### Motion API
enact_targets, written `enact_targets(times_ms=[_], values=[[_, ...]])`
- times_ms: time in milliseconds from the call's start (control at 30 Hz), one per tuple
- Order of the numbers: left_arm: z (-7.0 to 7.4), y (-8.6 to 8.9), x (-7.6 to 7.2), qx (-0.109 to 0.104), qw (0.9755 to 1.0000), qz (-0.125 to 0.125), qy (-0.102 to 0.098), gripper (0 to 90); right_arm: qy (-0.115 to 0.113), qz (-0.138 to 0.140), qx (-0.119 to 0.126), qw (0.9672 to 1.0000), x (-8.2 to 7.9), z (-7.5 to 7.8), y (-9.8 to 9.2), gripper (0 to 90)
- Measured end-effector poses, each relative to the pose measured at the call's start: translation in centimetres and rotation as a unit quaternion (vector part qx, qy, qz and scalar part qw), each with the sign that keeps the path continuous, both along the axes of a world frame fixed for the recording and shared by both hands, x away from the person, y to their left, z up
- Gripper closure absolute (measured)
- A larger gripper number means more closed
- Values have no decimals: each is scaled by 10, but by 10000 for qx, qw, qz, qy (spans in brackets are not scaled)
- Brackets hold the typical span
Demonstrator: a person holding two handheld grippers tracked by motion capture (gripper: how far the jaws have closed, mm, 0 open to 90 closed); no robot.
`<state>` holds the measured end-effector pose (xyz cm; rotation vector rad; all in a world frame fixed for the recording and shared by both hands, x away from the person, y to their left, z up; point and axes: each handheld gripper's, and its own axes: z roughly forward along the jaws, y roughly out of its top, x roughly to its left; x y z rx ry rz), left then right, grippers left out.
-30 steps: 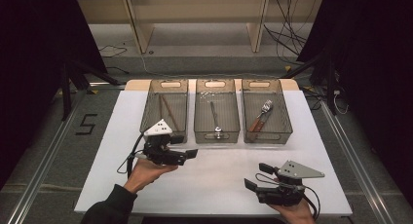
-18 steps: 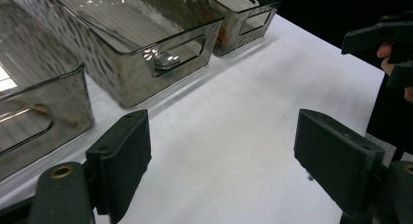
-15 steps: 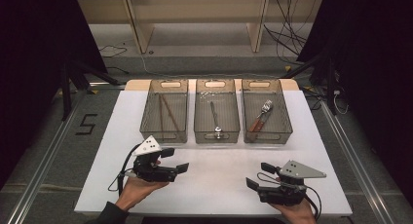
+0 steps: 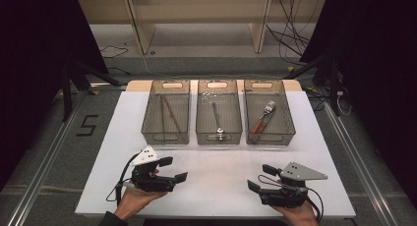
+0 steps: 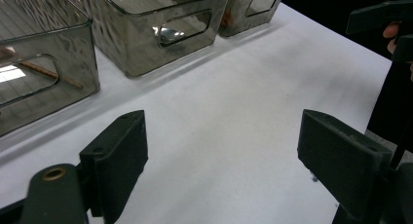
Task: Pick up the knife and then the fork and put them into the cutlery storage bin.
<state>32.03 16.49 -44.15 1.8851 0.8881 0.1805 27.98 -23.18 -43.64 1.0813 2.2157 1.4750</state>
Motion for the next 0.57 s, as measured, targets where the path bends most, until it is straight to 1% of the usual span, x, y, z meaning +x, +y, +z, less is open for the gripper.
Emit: enact_targets(times_ms=[67,133,567], values=[[0,1,1,-3,10000,-9,3,179,-6,-5,12,10000,0,0,0,235],[0,2,1,-55,10000,33,-2,179,-6,-6,8,10000,0,0,0,235],[1,3,1,-85,10000,37,-16,179,7,0,-6,10000,0,-1,1,235]])
